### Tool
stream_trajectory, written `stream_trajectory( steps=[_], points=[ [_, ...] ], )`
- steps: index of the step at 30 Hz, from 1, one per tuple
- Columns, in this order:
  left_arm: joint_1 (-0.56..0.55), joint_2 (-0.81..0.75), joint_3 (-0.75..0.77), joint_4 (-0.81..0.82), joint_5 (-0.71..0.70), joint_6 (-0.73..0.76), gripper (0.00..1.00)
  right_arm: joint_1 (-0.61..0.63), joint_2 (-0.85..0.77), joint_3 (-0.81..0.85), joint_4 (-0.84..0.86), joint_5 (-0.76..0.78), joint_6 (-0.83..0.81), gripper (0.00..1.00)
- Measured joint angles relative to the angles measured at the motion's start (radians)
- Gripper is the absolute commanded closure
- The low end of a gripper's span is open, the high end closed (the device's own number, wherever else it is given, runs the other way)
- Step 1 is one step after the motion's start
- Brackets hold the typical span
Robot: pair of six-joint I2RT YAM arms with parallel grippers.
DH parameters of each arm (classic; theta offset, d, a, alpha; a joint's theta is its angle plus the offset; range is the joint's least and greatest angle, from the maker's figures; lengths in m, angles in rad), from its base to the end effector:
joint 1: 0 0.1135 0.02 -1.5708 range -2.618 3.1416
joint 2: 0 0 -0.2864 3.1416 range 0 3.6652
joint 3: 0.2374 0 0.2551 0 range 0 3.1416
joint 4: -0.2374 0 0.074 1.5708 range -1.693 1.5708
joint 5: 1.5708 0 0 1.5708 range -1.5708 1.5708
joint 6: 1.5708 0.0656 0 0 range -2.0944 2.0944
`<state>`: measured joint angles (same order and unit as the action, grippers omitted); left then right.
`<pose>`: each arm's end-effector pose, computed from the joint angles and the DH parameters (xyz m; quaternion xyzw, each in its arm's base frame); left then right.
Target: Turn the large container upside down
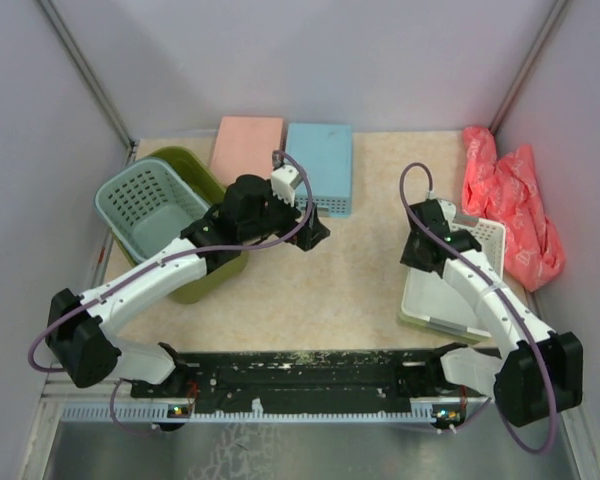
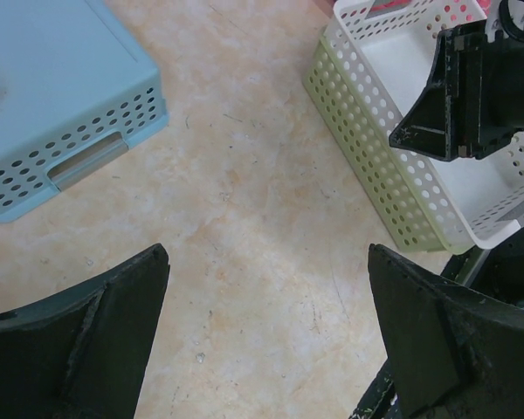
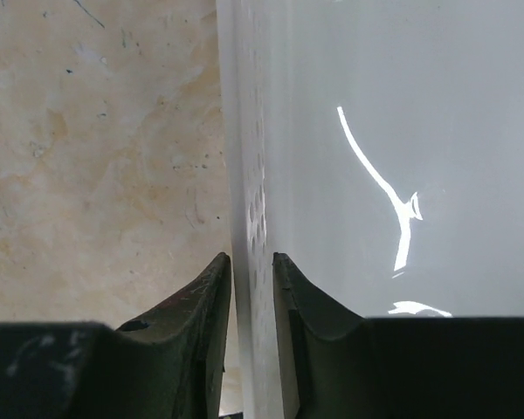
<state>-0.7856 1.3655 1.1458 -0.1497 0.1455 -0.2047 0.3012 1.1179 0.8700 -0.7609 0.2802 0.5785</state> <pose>0.2380 -0.2516 0.3482 0.2750 0.7765 -0.3206 0.4675 0.2181 0.0488 0.2524 0.1698 0.9369 -0.0045 0.3056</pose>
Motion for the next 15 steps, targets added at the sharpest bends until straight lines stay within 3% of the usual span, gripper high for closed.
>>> stream_trajectory(
  steps=[3,8,15],
  points=[
    [0.000,0.000,0.000,0.002,0.000,0.000,0.01,0.000,0.021,0.000,0.001,-0.006,-0.032,1.00],
    [0.000,0.000,0.000,-0.003,0.000,0.000,0.01,0.000,0.021,0.053,-0.059,-0.007,-0.089,1.00],
    [0.000,0.000,0.000,-0.016,-0.002,0.002,0.00,0.000,-0.034,0.283,-0.240,0.056,-0.149,1.00]
  ],
)
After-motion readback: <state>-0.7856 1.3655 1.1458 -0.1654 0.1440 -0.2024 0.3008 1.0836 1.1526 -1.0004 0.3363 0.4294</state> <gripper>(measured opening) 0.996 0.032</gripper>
